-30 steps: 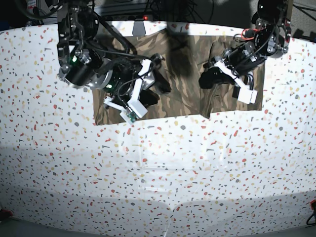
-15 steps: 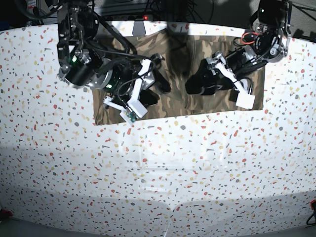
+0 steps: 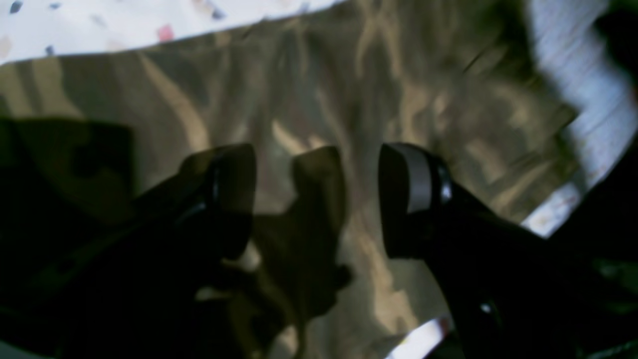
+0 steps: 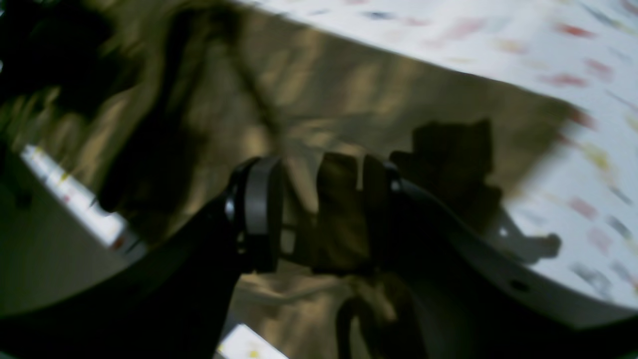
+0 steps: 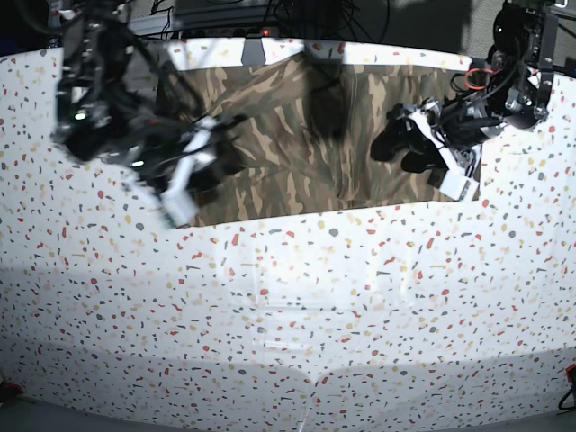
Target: Fold the T-shirt properly
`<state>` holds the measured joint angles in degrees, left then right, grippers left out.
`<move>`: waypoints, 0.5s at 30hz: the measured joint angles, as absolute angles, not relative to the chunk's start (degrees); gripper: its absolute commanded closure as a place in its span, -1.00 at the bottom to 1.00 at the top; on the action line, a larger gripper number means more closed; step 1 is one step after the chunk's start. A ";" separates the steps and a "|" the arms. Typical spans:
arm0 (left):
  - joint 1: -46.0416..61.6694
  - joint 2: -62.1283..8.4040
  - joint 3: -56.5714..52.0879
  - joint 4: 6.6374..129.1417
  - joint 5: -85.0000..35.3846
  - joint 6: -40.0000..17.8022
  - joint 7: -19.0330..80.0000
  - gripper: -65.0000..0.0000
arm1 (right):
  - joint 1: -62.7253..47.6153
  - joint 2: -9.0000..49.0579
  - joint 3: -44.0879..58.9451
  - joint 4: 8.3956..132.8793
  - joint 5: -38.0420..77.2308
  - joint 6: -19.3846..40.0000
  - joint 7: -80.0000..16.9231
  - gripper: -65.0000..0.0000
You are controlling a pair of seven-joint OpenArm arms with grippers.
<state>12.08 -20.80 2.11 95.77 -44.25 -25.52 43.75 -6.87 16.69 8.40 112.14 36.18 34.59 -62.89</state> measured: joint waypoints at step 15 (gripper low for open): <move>12.05 -20.93 2.11 95.77 -36.88 -22.44 41.50 -0.15 | -9.34 27.62 16.88 100.09 46.50 31.62 -69.38 0.18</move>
